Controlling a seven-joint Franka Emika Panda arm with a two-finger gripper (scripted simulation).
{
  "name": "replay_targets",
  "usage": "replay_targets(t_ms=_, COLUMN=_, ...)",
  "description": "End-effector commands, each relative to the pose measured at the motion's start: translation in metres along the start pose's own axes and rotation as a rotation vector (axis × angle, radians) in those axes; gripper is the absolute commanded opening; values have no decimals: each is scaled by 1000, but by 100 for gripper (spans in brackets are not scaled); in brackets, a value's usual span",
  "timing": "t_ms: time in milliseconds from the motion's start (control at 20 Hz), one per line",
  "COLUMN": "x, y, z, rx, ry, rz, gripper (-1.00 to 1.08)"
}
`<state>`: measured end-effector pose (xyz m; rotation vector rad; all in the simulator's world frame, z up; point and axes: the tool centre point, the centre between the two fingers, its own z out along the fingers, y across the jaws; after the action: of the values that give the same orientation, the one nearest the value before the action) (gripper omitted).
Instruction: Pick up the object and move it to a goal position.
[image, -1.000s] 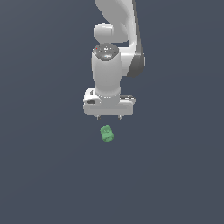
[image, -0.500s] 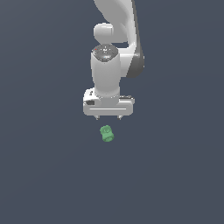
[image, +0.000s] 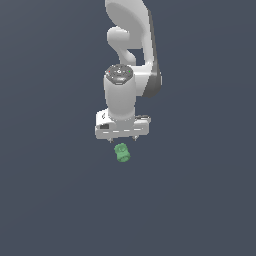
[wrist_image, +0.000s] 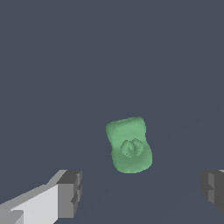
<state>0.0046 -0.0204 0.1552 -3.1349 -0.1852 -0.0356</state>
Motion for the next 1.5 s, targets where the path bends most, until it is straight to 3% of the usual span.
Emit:
replay_targets(t_ms=0, x=0, y=2, z=13, rx=-1, ry=-6, rz=-52, gripper=100)
replay_targets(t_ms=550, x=-2, y=7, z=52, rx=2, ry=-22, rz=-207, gripper=100)
replay_targets(t_ms=1000, x=-2, y=7, z=60, rx=3, ry=-23, rz=-214, gripper=100)
replay_targets(t_ms=1450, x=-4, y=7, z=100, rx=3, ry=-23, rz=-218, gripper=100)
